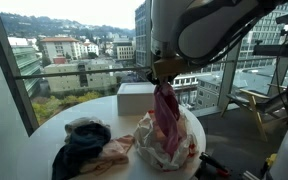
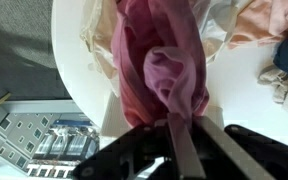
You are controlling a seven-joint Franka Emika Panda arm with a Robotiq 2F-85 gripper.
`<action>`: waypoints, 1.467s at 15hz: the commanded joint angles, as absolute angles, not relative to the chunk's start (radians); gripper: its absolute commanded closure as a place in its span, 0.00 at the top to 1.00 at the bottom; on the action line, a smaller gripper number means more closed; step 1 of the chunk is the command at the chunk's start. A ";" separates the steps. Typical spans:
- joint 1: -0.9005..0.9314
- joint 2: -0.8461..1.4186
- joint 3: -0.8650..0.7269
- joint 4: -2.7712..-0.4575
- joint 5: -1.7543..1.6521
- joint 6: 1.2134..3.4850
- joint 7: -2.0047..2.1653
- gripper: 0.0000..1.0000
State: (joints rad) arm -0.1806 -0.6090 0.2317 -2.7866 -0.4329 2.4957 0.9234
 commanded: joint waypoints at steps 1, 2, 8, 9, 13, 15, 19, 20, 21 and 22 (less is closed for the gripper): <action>-0.172 -0.484 0.233 -2.786 -0.425 2.592 0.858 0.02; -0.163 -0.445 0.222 -2.786 -0.413 2.598 0.833 0.02; -0.166 -0.265 0.153 -2.785 -0.390 2.599 0.730 0.02; -0.151 -0.238 0.129 -2.784 -0.365 2.609 0.690 0.02; -0.155 -0.132 0.063 -2.777 -0.312 2.608 0.589 0.02; -0.148 -0.086 0.028 -2.771 -0.283 2.657 0.526 0.02; -0.121 0.012 -0.012 -2.722 -0.160 2.716 0.324 0.02; -0.114 0.028 -0.019 -2.709 -0.085 2.709 0.241 0.02; -0.110 0.037 -0.020 -2.698 -0.036 2.693 0.176 0.23; -0.106 0.038 -0.019 -2.689 0.017 2.676 0.106 0.34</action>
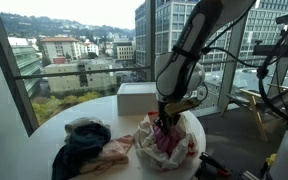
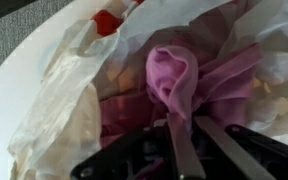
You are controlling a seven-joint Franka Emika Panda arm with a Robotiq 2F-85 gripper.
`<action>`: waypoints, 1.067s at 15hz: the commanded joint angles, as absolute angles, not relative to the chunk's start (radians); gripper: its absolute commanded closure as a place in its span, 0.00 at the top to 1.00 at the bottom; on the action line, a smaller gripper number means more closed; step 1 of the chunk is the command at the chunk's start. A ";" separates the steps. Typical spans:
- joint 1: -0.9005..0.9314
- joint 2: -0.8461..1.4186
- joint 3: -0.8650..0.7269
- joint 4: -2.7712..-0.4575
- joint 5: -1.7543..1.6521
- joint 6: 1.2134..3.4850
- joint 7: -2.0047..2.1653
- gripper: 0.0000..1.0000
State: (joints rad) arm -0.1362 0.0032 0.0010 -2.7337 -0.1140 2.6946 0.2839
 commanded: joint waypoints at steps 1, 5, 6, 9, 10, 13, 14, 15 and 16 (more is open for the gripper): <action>-0.103 0.019 -0.016 -2.685 0.068 2.643 0.056 0.41; -0.083 -0.120 -0.014 -2.701 0.045 2.594 0.075 0.71; -0.078 -0.150 -0.010 -2.702 0.027 2.579 0.093 0.77; -0.046 -0.185 -0.001 -2.683 0.091 2.505 0.097 0.99; -0.018 -0.187 0.002 -2.679 0.146 2.475 0.065 1.00; 0.054 -0.182 0.036 -2.676 0.221 2.469 0.057 1.00; 0.076 -0.174 0.054 -2.671 0.225 2.491 0.062 1.00; 0.096 -0.158 0.079 -2.656 0.211 2.515 0.079 1.00; 0.111 -0.136 0.103 -2.636 0.183 2.531 0.097 1.00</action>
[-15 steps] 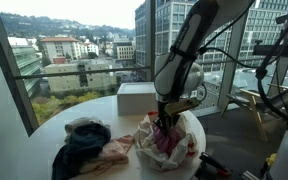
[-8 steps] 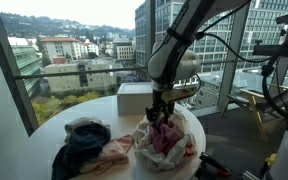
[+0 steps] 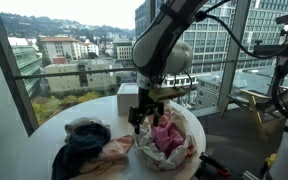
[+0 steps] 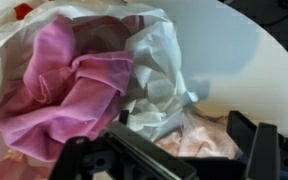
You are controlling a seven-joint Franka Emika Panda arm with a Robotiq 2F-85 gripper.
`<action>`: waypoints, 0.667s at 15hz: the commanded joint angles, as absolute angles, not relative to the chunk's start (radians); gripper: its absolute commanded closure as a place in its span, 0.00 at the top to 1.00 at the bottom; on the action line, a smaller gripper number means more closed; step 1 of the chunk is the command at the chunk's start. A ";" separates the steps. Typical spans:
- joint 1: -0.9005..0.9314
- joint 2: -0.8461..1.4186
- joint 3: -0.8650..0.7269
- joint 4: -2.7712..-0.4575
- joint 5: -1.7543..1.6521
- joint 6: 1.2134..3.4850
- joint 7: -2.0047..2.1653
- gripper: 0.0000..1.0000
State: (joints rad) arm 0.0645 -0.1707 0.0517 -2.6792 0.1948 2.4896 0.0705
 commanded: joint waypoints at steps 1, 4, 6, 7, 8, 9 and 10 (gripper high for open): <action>0.120 -0.110 0.127 -2.614 0.150 2.568 0.115 1.00; 0.142 -0.009 0.168 -2.517 0.084 2.619 0.140 1.00; 0.153 0.068 0.183 -2.454 0.022 2.664 0.152 1.00; 0.161 0.104 0.184 -2.425 0.004 2.685 0.144 1.00; 0.167 0.148 0.183 -2.391 -0.011 2.706 0.141 1.00; 0.175 0.186 0.178 -2.361 -0.039 2.724 0.150 1.00; 0.186 0.226 0.172 -2.331 -0.065 2.743 0.158 1.00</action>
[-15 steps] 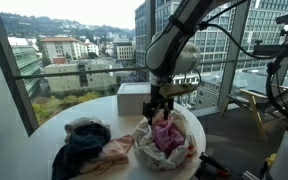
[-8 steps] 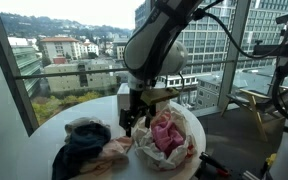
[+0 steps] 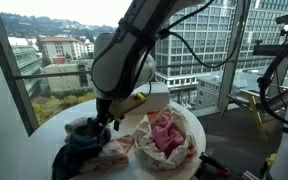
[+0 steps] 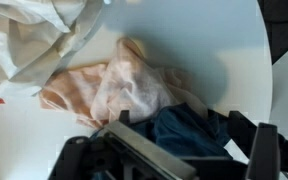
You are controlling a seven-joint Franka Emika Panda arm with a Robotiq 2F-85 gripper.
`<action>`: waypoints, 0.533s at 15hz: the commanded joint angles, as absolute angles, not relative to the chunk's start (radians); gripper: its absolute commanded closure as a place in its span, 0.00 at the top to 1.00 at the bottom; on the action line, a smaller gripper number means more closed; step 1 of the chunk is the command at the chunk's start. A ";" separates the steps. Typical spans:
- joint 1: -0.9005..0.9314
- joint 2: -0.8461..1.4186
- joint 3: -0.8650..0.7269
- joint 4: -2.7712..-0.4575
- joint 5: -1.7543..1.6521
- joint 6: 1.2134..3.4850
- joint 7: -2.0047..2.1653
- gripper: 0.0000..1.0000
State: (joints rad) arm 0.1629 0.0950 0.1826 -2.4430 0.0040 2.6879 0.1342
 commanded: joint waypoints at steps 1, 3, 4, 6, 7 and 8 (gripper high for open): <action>0.200 0.264 0.168 -2.300 -0.086 2.759 0.165 1.00; 0.228 0.336 0.162 -2.237 -0.110 2.779 0.165 1.00; 0.238 0.367 0.162 -2.206 -0.109 2.789 0.156 1.00; 0.261 0.426 0.148 -2.151 -0.117 2.815 0.151 1.00; 0.302 0.453 0.096 -2.127 -0.179 2.828 0.183 1.00; 0.338 0.475 0.050 -2.108 -0.232 2.842 0.205 1.00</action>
